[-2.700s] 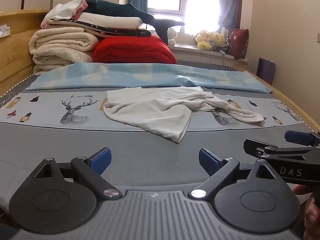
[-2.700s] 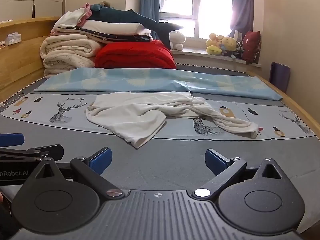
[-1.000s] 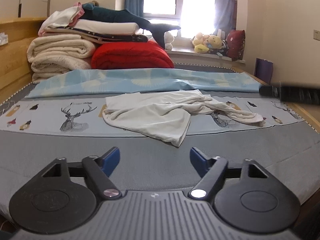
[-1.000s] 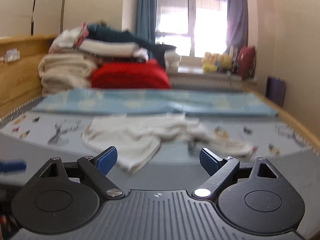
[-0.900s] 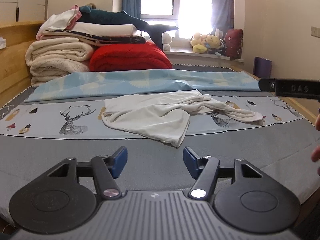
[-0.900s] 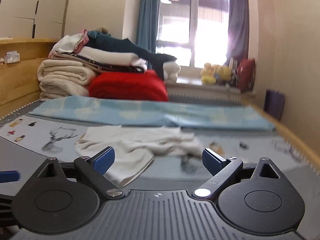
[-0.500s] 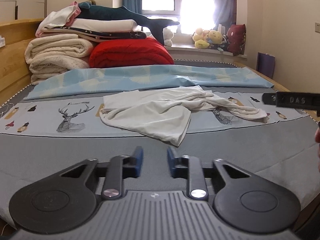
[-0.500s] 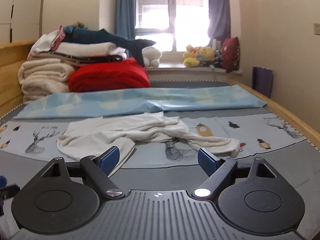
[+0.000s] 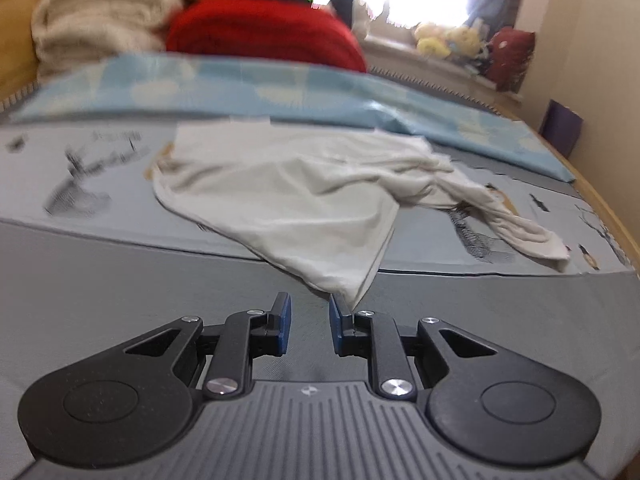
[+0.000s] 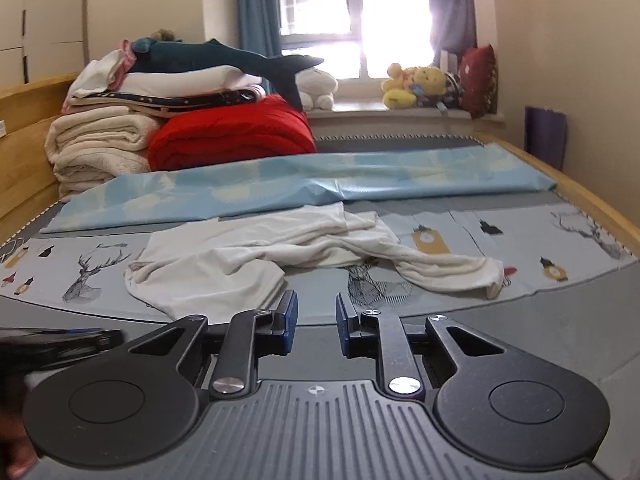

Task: Fold small clothes
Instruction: 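Lower the left tool to the white shirt's hem and close on it, then pull the gripped hem with the left tool to spread the shirt body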

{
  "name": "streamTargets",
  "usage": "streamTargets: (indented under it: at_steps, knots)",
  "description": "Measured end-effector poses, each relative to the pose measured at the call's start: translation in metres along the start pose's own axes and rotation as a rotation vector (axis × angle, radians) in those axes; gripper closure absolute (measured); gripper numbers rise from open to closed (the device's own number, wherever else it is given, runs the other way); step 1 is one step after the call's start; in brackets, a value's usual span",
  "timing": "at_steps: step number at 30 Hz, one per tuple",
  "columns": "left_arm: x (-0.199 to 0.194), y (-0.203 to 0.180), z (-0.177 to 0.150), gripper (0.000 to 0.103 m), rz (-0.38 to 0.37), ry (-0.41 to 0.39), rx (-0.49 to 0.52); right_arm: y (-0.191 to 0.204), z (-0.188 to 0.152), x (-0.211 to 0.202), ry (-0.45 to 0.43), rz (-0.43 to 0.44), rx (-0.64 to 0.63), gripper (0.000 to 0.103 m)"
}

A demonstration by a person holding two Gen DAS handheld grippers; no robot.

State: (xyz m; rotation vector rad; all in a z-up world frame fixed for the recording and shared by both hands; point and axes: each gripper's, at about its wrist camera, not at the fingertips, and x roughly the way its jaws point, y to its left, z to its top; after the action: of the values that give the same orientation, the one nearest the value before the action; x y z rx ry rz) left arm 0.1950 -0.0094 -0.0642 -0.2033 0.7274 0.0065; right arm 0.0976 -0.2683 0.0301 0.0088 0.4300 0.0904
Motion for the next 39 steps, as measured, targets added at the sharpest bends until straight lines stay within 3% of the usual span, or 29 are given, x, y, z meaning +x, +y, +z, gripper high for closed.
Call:
streamTargets:
  at_steps: [3, 7, 9, 11, 12, 13, 14, 15, 18, 22, 24, 28, 33, 36, 39]
  knots:
    - [0.044, 0.007, 0.008, 0.079, -0.012, 0.023, -0.073, -0.009, 0.001, 0.004, 0.01, -0.002, 0.015, 0.081]
    - [0.088, 0.011, 0.017, 0.054, -0.062, 0.069, -0.223, -0.022, 0.002, 0.008, 0.016, -0.003, 0.028, 0.08]
    - [0.107, 0.009, 0.02, 0.054, -0.055, 0.103, -0.272, -0.028, 0.003, 0.009, 0.017, -0.005, 0.037, 0.08]
    - [0.124, 0.003, 0.021, 0.058, -0.032, 0.147, -0.264, -0.032, 0.005, 0.011, 0.021, -0.005, 0.043, 0.08]
    - [0.131, -0.001, 0.022, 0.066, -0.016, 0.169, -0.238, -0.035, 0.005, 0.013, 0.025, -0.006, 0.046, 0.08]
    - [0.137, -0.006, 0.022, 0.088, 0.016, 0.196, -0.189, -0.036, 0.005, 0.013, 0.028, -0.007, 0.048, 0.08]
    - [0.139, -0.009, 0.022, 0.095, 0.04, 0.215, -0.141, -0.038, 0.006, 0.013, 0.029, -0.008, 0.051, 0.08]
    - [0.138, -0.009, 0.022, 0.096, 0.04, 0.216, -0.104, -0.039, 0.006, 0.013, 0.029, -0.011, 0.053, 0.08]
    - [0.116, -0.002, 0.021, 0.097, -0.009, 0.189, -0.009, -0.04, 0.007, 0.014, 0.039, -0.02, 0.05, 0.08]
    - [0.066, 0.019, 0.016, 0.098, -0.056, 0.214, 0.122, -0.04, 0.008, 0.011, 0.046, -0.03, 0.051, 0.08]
    - [0.038, 0.035, 0.011, 0.099, -0.067, 0.237, 0.197, -0.04, 0.008, 0.009, 0.054, -0.035, 0.061, 0.078]
    - [-0.028, 0.084, 0.004, 0.103, -0.057, 0.202, 0.274, -0.041, 0.001, 0.005, 0.077, -0.07, 0.091, 0.069]
    - [-0.078, 0.158, -0.01, 0.103, -0.005, 0.228, 0.229, -0.041, -0.014, 0.004, 0.133, -0.103, 0.119, 0.069]
    - [-0.087, 0.189, -0.017, 0.103, -0.04, 0.281, 0.127, -0.037, -0.018, 0.004, 0.148, -0.099, 0.128, 0.069]
    - [-0.085, 0.196, -0.016, 0.102, -0.064, 0.28, 0.078, -0.032, -0.022, 0.007, 0.163, -0.11, 0.132, 0.07]
